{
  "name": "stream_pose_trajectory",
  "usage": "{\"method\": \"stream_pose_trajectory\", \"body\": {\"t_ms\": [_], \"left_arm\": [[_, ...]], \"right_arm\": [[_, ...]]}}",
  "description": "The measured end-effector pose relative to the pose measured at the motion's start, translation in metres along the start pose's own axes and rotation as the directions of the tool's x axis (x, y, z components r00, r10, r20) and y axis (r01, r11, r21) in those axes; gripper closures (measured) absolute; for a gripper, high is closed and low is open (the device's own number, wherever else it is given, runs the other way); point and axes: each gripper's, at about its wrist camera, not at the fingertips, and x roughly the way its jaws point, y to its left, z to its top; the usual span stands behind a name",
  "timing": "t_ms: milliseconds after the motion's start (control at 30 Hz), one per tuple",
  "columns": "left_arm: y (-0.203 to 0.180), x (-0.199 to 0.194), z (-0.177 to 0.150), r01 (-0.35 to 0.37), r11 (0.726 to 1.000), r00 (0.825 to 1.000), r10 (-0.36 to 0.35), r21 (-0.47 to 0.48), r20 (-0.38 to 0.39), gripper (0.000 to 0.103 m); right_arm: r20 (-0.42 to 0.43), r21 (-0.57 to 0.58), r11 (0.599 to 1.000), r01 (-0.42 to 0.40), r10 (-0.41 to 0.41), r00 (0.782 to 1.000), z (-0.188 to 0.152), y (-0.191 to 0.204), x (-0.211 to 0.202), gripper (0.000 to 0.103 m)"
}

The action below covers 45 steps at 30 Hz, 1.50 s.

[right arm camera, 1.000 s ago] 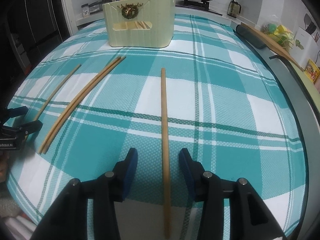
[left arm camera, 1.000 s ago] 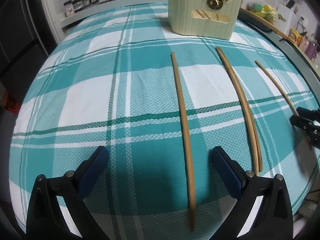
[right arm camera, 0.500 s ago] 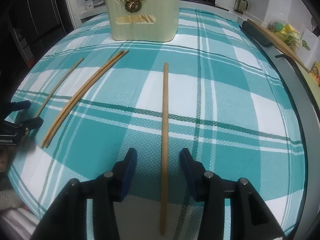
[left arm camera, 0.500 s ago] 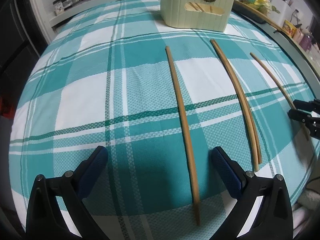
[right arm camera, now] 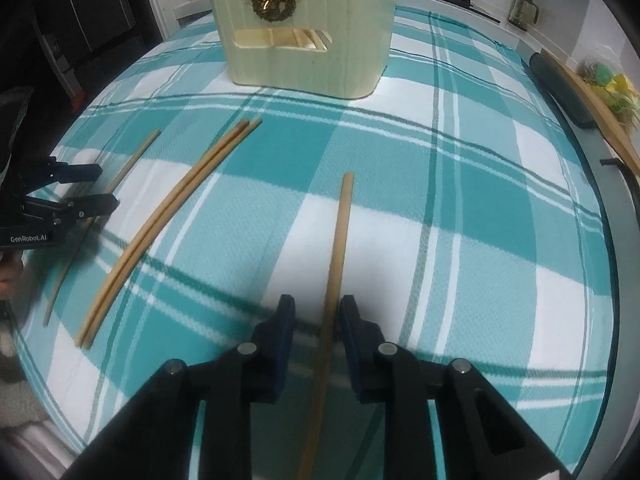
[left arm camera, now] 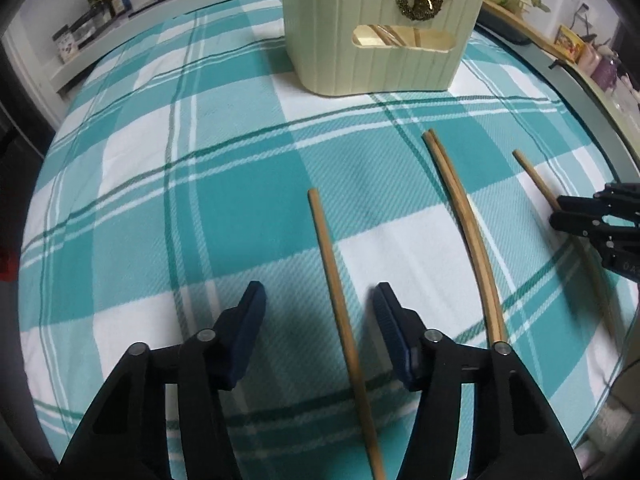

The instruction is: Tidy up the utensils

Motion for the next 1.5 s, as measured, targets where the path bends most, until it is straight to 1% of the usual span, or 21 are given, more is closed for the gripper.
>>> {"method": "stream_pose_trajectory", "body": {"t_ms": [67,100,167,200,233,267,333,400,467,567,633,700,867,1033,1133,1200,1300,1367,1433,1467,1500], "left_arm": [[-0.003,0.004,0.011,0.011,1.000,1.000,-0.011,0.003,-0.007,0.063],[-0.003,0.006,0.015,0.012,1.000,1.000,-0.012,-0.001,-0.009,0.066],[-0.003,0.009,0.022,0.014,1.000,1.000,-0.014,-0.015,-0.007,0.082],[-0.001,0.011,0.025,0.016,1.000,1.000,-0.016,-0.023,-0.005,0.086],[-0.001,0.012,0.029,0.018,0.999,1.000,-0.018,-0.030,0.001,0.093],[0.001,0.013,0.031,0.025,0.999,1.000,-0.024,-0.039,0.007,0.098],[0.005,0.013,0.034,0.046,0.997,0.999,-0.045,-0.063,0.026,0.099],[0.006,0.008,0.037,0.053,0.995,0.997,-0.049,-0.079,0.055,0.099],[0.007,-0.006,0.038,0.062,0.994,0.993,-0.053,-0.086,0.103,0.099],[0.009,-0.034,0.044,0.062,0.994,0.983,-0.044,-0.093,0.179,0.099],[0.011,-0.057,0.050,0.070,0.992,0.972,-0.045,-0.100,0.233,0.099],[0.013,-0.084,0.055,0.078,0.991,0.954,-0.043,-0.106,0.296,0.099],[0.019,-0.144,0.063,0.106,0.988,0.899,-0.045,-0.116,0.436,0.099],[0.017,-0.188,0.062,0.122,0.986,0.841,-0.044,-0.110,0.539,0.099],[0.014,-0.201,0.064,0.117,0.988,0.822,-0.041,-0.098,0.568,0.100],[0.012,-0.209,0.064,0.116,0.989,0.815,-0.041,-0.093,0.578,0.100],[0.007,-0.216,0.063,0.111,0.990,0.808,-0.040,-0.085,0.588,0.101],[0.006,-0.217,0.063,0.099,0.991,0.810,-0.031,-0.085,0.585,0.100],[0.009,-0.213,0.063,0.095,0.990,0.824,-0.019,-0.105,0.566,0.099],[0.013,-0.208,0.064,0.097,0.987,0.838,-0.012,-0.127,0.545,0.098],[0.017,-0.200,0.065,0.107,0.984,0.860,-0.021,-0.139,0.511,0.097]], "right_arm": [[0.006,0.011,1.000,0.000,0.000,1.000,0.017,-0.004,0.008,0.085],[0.008,0.023,1.000,-0.007,0.006,1.000,0.027,-0.006,0.012,0.087],[0.007,0.045,0.999,-0.017,0.017,1.000,0.043,-0.010,0.020,0.094],[0.011,0.050,0.999,-0.021,0.021,1.000,0.050,-0.010,0.023,0.095],[0.011,0.050,0.998,-0.027,0.027,1.000,0.057,-0.010,0.026,0.096],[0.014,0.053,0.998,-0.031,0.030,0.999,0.062,-0.011,0.029,0.096],[0.021,0.058,0.998,-0.036,0.035,0.999,0.070,-0.011,0.032,0.096],[0.035,0.066,0.997,-0.051,0.048,0.998,0.074,-0.012,0.032,0.096],[0.080,0.082,0.994,-0.078,0.072,0.994,0.077,-0.013,0.024,0.096],[0.164,0.083,0.990,-0.111,0.096,0.982,0.079,-0.012,-0.005,0.096],[0.221,0.067,0.992,-0.107,0.090,0.971,0.081,-0.008,-0.029,0.096],[0.275,0.055,0.993,-0.106,0.087,0.958,0.085,-0.005,-0.054,0.096],[0.406,0.008,0.996,-0.090,0.079,0.910,0.090,0.006,-0.119,0.096],[0.502,-0.007,0.997,-0.072,0.065,0.863,0.087,0.015,-0.163,0.096],[0.545,-0.007,0.998,-0.062,0.056,0.836,0.085,0.019,-0.179,0.096],[0.563,-0.007,0.998,-0.057,0.051,0.825,0.086,0.021,-0.186,0.096],[0.582,-0.007,0.998,-0.056,0.050,0.812,0.087,0.024,-0.195,0.096],[0.591,-0.005,0.999,-0.053,0.045,0.805,0.087,0.025,-0.199,0.096],[0.598,-0.005,0.999,-0.054,0.046,0.801,0.087,0.025,-0.203,0.096],[0.602,-0.003,0.999,-0.052,0.043,0.797,0.086,0.025,-0.205,0.096],[0.606,-0.003,0.999,-0.052,0.043,0.794,0.085,0.024,-0.207,0.097]]}}
